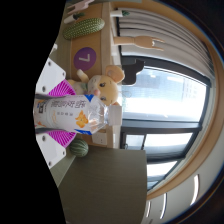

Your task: Pour water

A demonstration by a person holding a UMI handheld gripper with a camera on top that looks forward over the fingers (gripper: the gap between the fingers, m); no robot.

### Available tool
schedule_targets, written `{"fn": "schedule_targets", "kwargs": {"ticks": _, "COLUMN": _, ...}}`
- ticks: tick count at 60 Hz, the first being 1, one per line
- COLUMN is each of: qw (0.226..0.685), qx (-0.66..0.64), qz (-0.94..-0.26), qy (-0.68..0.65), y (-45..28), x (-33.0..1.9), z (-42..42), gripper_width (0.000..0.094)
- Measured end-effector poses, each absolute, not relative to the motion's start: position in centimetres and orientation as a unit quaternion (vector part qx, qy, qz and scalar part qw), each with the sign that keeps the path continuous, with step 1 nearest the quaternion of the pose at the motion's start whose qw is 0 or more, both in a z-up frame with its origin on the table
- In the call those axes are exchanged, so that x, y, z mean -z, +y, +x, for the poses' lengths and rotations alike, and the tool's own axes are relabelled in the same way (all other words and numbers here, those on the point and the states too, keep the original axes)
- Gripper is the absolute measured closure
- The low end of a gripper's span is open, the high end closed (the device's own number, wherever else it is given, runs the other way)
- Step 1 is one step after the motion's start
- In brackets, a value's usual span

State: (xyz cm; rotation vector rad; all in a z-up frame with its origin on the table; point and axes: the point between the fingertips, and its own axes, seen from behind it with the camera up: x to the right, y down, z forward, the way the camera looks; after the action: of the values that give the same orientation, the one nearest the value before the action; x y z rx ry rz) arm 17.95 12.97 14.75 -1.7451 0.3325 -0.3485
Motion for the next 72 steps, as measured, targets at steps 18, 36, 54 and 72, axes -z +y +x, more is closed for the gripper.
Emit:
{"fn": "schedule_targets", "kwargs": {"ticks": 18, "qw": 0.626, "qx": 0.137, "qz": -0.751, "qy": 0.160, "y": 13.4, "x": -10.0, "z": 19.0, "gripper_width": 0.0541}}
{"fn": "schedule_targets", "kwargs": {"ticks": 36, "qw": 0.612, "qx": 0.161, "qz": -0.760, "qy": 0.148, "y": 12.8, "x": -9.5, "z": 18.6, "gripper_width": 0.0379}}
{"fn": "schedule_targets", "kwargs": {"ticks": 54, "qw": 0.545, "qx": 0.121, "qz": -0.821, "qy": 0.119, "y": 5.5, "x": -4.5, "z": 13.4, "gripper_width": 0.0171}}
{"fn": "schedule_targets", "kwargs": {"ticks": 72, "qw": 0.571, "qx": 0.054, "qz": -0.818, "qy": 0.042, "y": -2.1, "x": -10.0, "z": -0.4, "gripper_width": 0.0168}}
